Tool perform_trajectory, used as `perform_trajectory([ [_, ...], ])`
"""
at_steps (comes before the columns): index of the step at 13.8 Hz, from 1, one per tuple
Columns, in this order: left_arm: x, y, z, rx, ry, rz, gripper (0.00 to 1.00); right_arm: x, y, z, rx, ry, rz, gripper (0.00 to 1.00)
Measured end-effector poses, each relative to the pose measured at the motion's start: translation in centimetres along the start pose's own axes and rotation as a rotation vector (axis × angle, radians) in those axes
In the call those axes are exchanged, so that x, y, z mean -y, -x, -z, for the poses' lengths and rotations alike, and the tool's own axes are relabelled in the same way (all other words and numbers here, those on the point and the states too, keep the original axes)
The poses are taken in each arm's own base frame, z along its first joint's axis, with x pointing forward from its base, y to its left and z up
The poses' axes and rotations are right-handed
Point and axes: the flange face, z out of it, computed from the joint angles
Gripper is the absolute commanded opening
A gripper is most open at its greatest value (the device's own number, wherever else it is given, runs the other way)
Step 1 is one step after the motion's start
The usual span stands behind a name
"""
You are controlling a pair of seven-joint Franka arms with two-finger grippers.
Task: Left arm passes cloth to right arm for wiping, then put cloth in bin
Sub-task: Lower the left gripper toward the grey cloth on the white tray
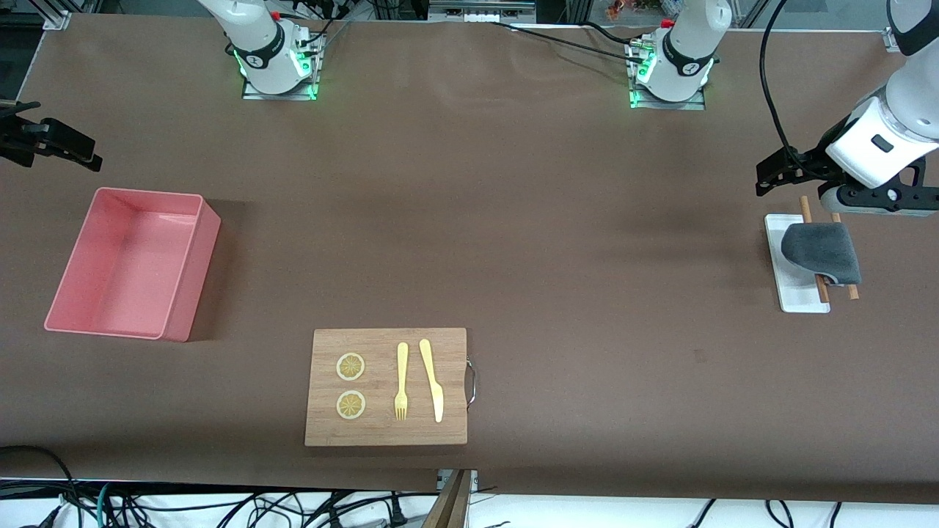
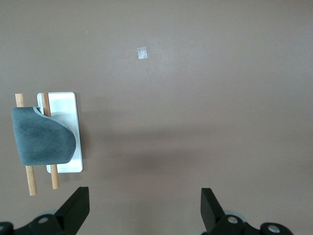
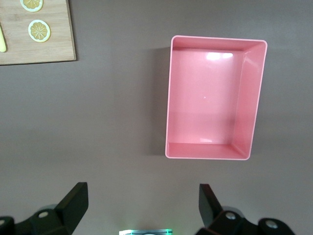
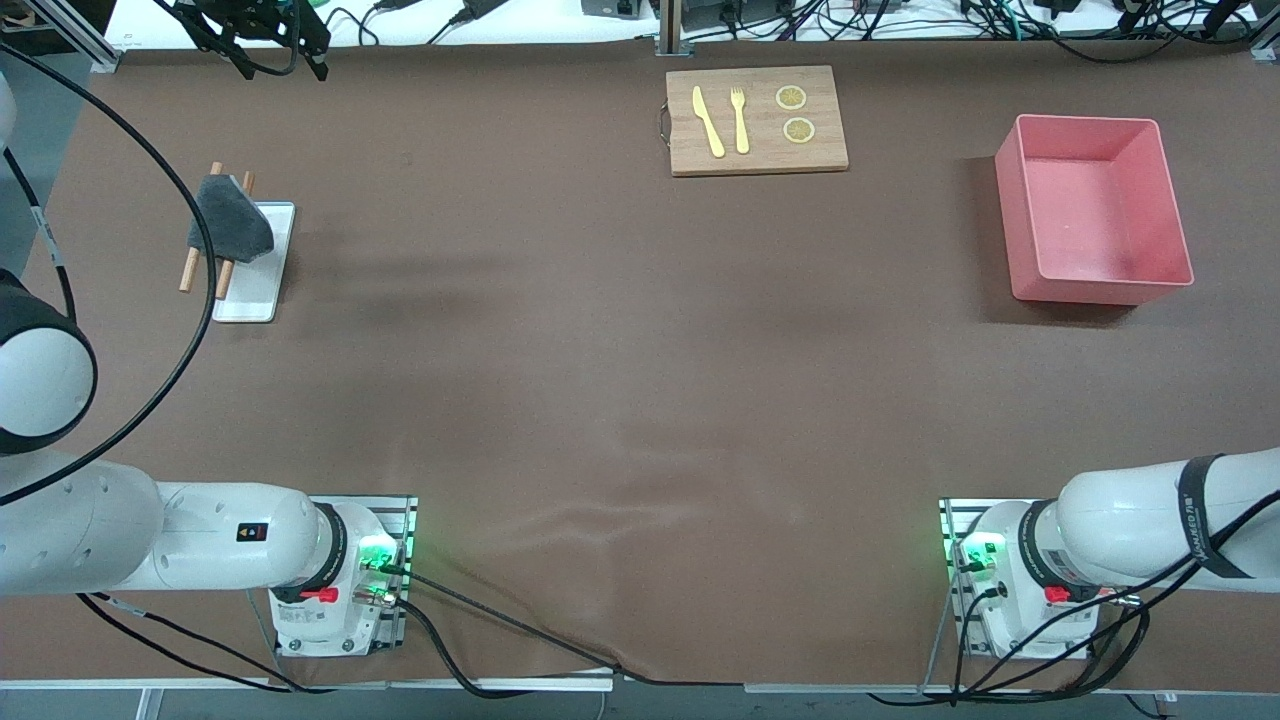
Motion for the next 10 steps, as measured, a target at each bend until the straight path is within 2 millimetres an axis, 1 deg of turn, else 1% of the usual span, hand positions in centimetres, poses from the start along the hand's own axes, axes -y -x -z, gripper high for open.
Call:
perform_trajectory([
  [10,-0.15,0.21,-0.23,0.023,-0.001,-0.003,1.0,0.0,-0.03,-0.01,-0.001,0.0,0.0,1.0],
])
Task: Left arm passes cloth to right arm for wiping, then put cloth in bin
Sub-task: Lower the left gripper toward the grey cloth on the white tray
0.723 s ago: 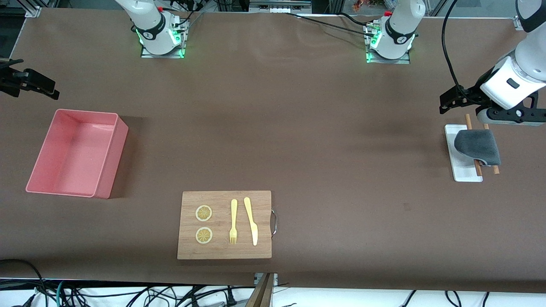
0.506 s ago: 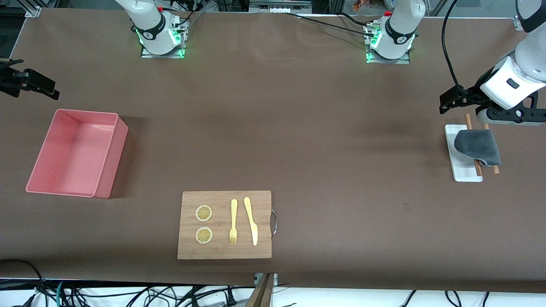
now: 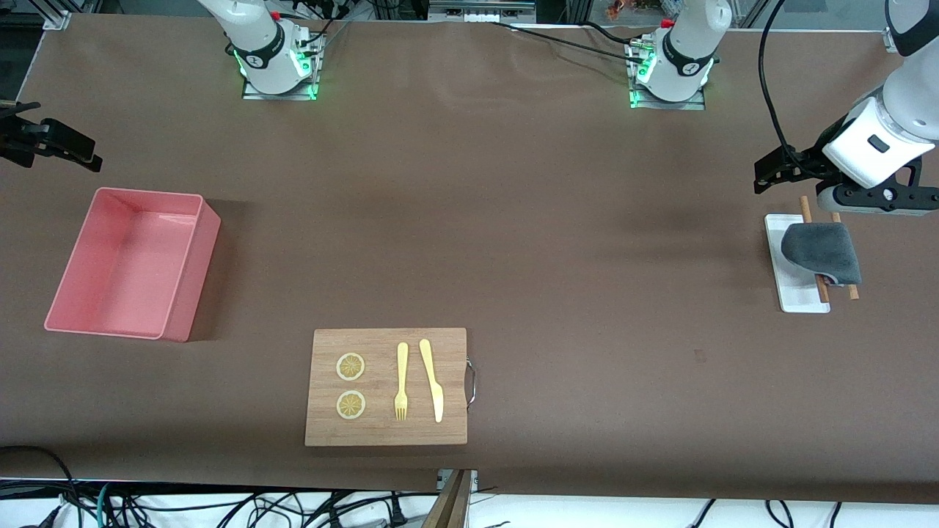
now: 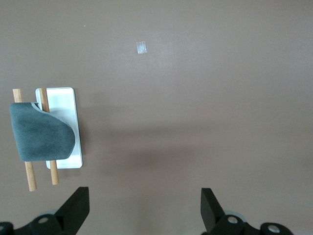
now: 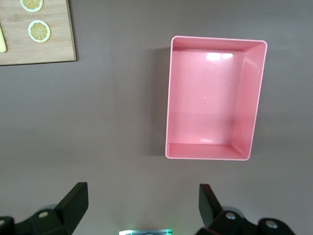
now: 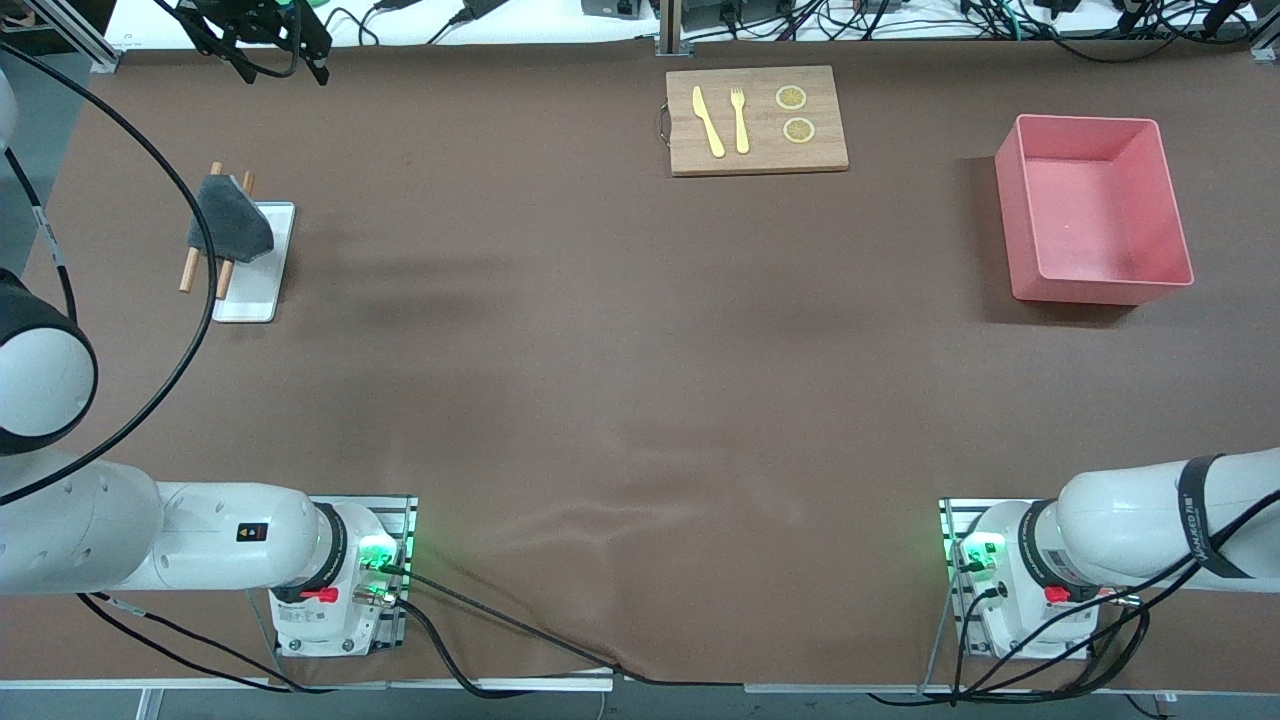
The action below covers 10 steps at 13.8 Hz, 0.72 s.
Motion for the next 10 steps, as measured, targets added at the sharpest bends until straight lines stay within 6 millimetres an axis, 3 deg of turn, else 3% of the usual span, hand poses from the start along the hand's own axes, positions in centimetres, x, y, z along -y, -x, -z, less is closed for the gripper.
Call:
perform_trajectory([
  [10,0.01,0.47,-0.39,0.044,-0.002,0.0,1.0,0.0,-0.01,-0.01,0.0,0.0,0.0,1.0],
])
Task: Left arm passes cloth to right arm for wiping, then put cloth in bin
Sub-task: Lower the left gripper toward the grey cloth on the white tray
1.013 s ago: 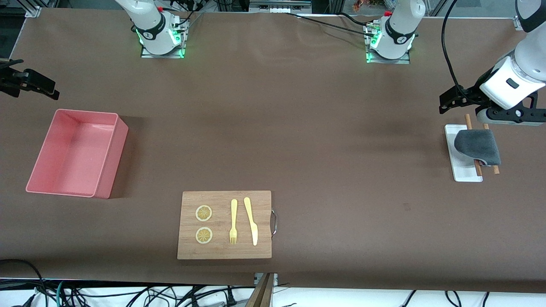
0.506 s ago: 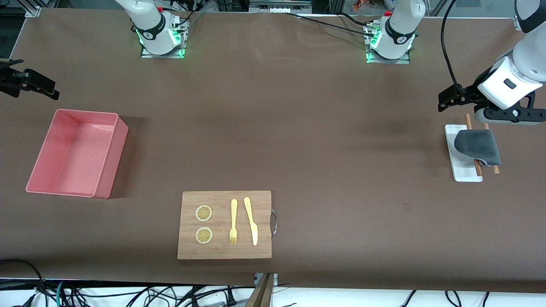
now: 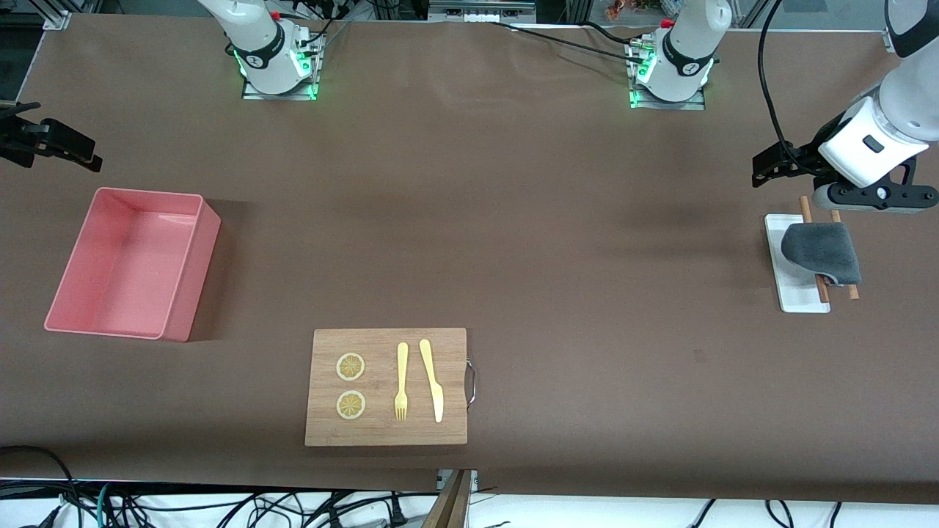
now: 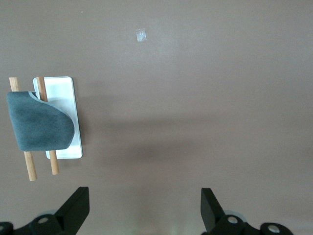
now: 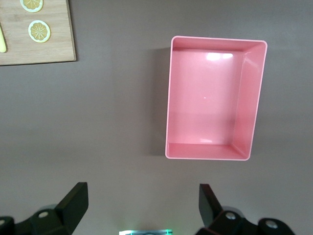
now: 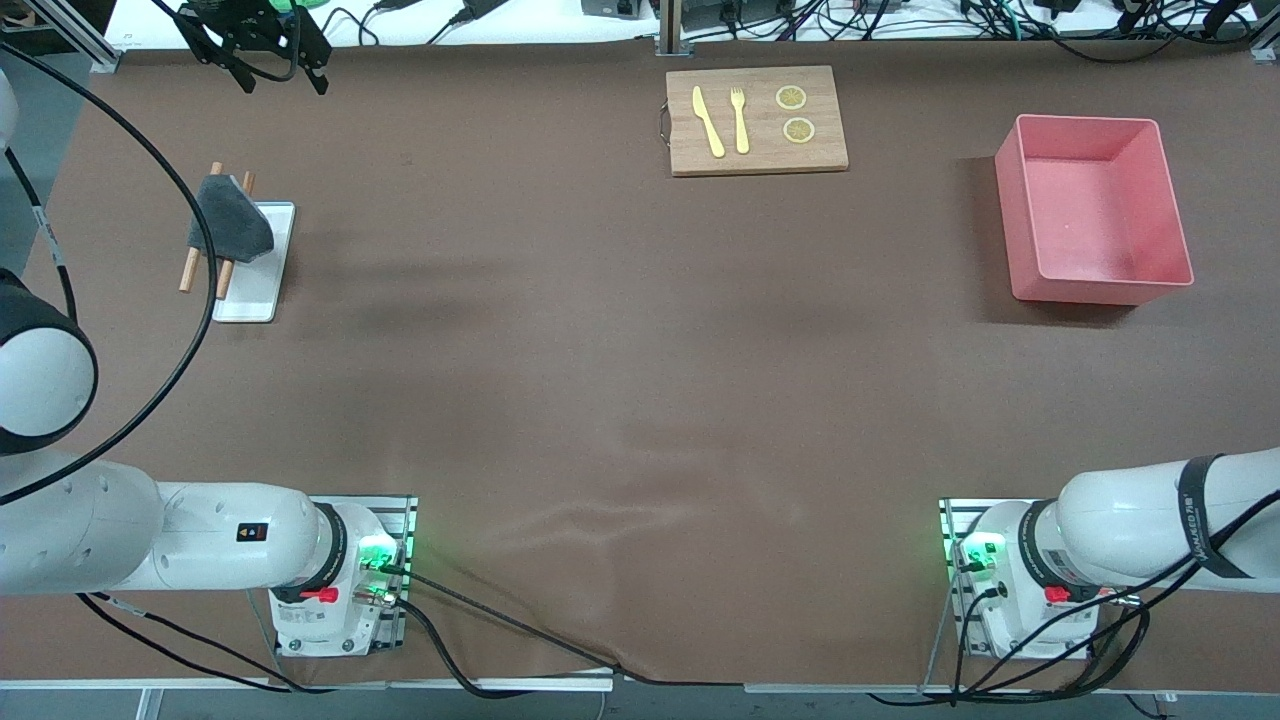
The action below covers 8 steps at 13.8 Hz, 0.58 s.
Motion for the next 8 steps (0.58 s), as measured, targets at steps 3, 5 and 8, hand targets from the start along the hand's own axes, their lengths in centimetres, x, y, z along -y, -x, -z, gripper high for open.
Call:
perform_trajectory([
  [3,0.0,0.1,-0.4,0.026,-0.001,0.0,1.0,0.0,0.0,0.0,0.0,0.0,0.0,1.0],
  [5,0.0,0.2,-0.8,0.05,-0.001,0.0,1.0,0.0,0.0,0.0,0.0,0.0,0.0,1.0],
  [8,0.1,0.7,-1.4,0.112,-0.001,-0.043,1.0,0.0,0.0,0.0,-0.001,0.0,0.0,1.0],
])
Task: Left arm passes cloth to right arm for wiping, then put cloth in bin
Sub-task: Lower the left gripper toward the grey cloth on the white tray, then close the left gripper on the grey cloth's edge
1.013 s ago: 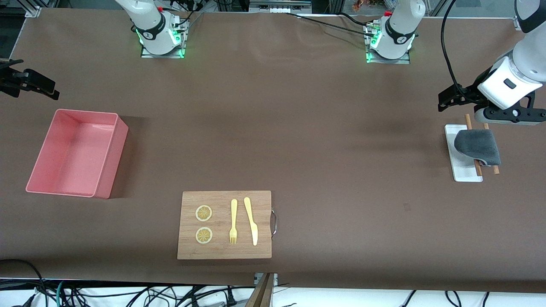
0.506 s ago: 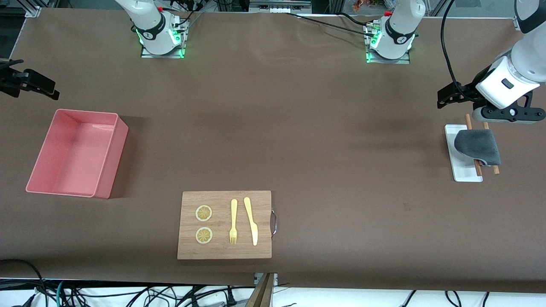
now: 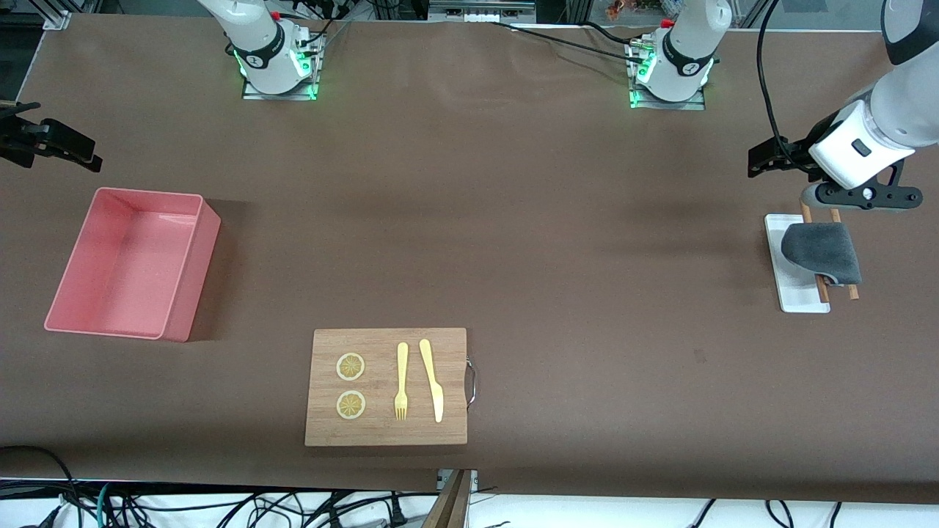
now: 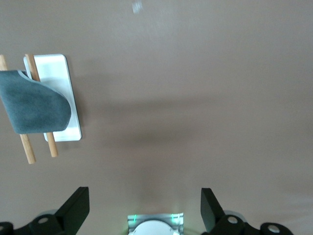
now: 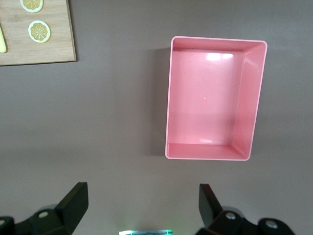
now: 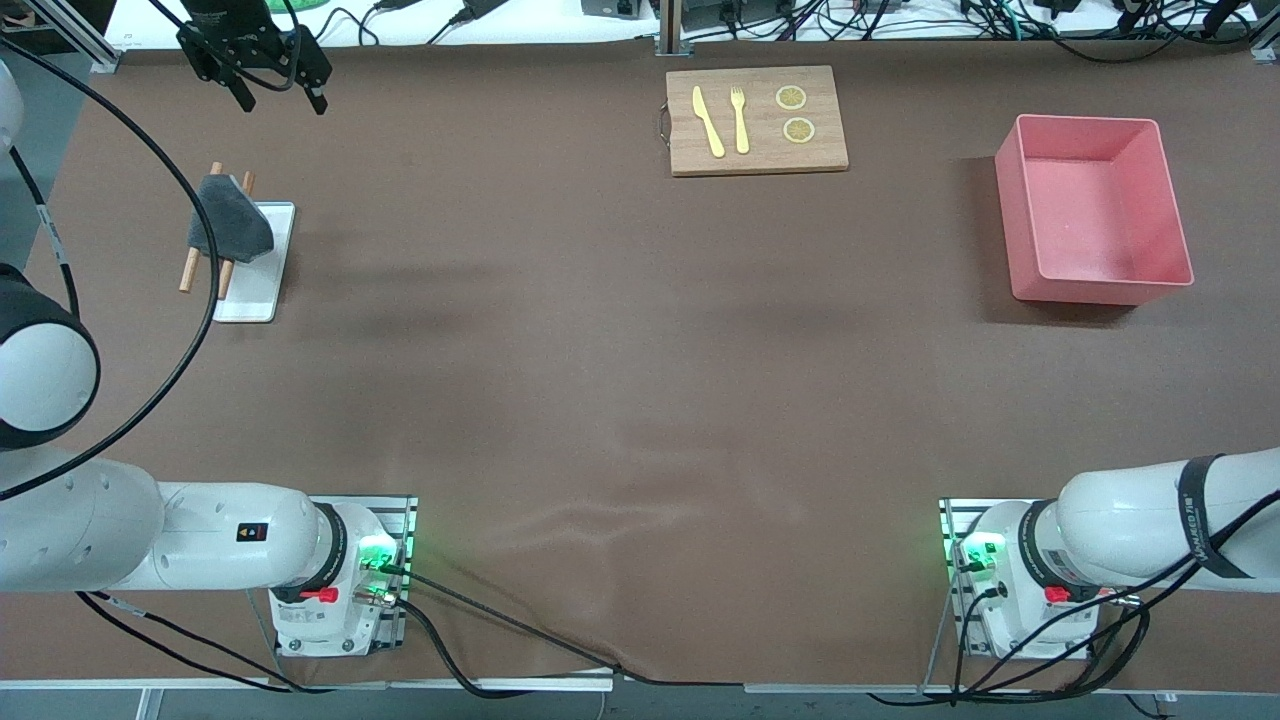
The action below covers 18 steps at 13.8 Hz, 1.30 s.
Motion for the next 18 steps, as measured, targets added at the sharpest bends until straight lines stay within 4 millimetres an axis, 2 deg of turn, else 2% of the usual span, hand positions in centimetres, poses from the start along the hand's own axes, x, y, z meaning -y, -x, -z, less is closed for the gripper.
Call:
perform_trajectory([
  [3,0.5,0.3,-1.2,0.08,-0.037,-0.069,1.0,0.0,0.0,0.0,0.0,0.0,0.0,1.0],
  [5,0.8,-0.2,-2.8,0.138,-0.056,-0.11,1.0,0.0,0.0,0.0,-0.001,0.0,0.0,1.0],
  [7,1.2,-1.8,-4.9,0.172,-0.063,-0.178,1.0,0.0,0.0,0.0,-0.001,0.0,0.0,1.0],
  [9,2.4,-3.9,-7.2,0.195,-0.123,-0.314,1.0,0.0,0.0,0.0,-0.001,0.0,-0.001,1.0],
  [11,4.4,-6.3,-9.9,0.208,-0.144,-0.479,1.0,0.0,0.0,0.0,-0.001,0.0,-0.001,1.0],
  [16,12.9,-11.5,-17.9,0.188,-0.153,-0.82,1.0,-0.1,-0.2,-0.2,-0.001,0.0,-0.001,1.0],
  [18,13.8,-12.7,-20.4,0.198,-0.257,-0.922,1.0,0.0,-0.3,-0.2,-0.001,0.0,-0.001,1.0],
])
